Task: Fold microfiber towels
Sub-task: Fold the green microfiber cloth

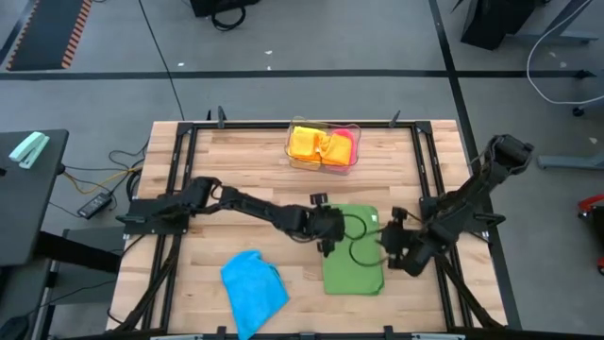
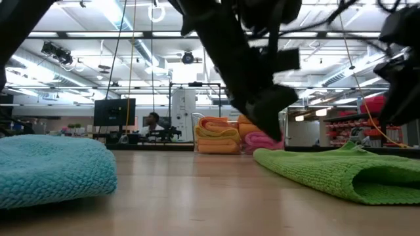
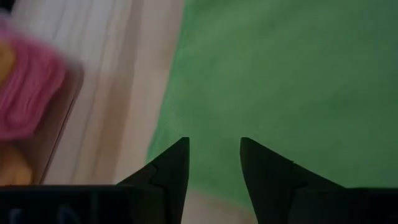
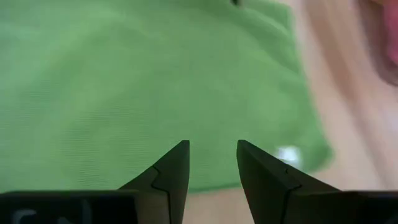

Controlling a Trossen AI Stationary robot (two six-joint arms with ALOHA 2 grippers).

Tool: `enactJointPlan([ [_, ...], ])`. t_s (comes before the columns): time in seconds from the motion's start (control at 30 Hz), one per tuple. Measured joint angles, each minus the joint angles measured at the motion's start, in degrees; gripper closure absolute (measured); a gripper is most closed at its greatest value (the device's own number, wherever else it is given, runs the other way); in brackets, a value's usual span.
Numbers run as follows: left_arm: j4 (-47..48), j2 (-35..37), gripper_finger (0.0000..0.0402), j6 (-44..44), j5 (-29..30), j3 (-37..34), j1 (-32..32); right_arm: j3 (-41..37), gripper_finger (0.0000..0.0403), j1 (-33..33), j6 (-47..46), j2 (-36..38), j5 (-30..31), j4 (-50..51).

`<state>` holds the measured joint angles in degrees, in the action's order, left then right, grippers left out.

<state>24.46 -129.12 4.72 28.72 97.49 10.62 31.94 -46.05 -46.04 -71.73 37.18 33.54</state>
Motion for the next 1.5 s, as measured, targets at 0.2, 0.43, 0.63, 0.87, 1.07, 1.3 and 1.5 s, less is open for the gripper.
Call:
enactJointPlan([
  [0.2,5.1,0.0,0.0246,0.2,0.0,0.0,-0.4,0.0,0.026,9.9,5.5,2.9,-4.8,5.0],
  [0.43,5.9,1.8,0.0267,-3.6,-0.2,0.1,2.9,0.0,0.026,18.0,16.9,14.4,-12.1,5.1],
  [0.63,8.7,4.5,0.0279,-3.6,0.0,0.0,3.1,0.0,0.026,18.1,19.4,30.3,-11.7,4.8],
  [0.87,3.0,4.9,0.0292,-5.7,-0.1,-4.3,2.5,-1.0,0.0259,18.2,10.0,35.7,-12.3,11.5],
  [1.07,-1.3,6.3,0.0303,-5.6,-1.2,-11.2,0.8,-3.8,0.0238,21.0,3.2,32.1,-13.9,11.8],
  [1.3,-9.4,14.5,0.0318,-9.6,-2.2,-18.5,0.7,-4.0,0.0219,29.0,6.4,25.6,-20.2,9.6],
  [1.5,-24.3,20.3,0.032,-10.3,-7.3,-29.2,-2.1,-4.0,0.0218,38.6,10.7,20.0,-30.2,6.4],
])
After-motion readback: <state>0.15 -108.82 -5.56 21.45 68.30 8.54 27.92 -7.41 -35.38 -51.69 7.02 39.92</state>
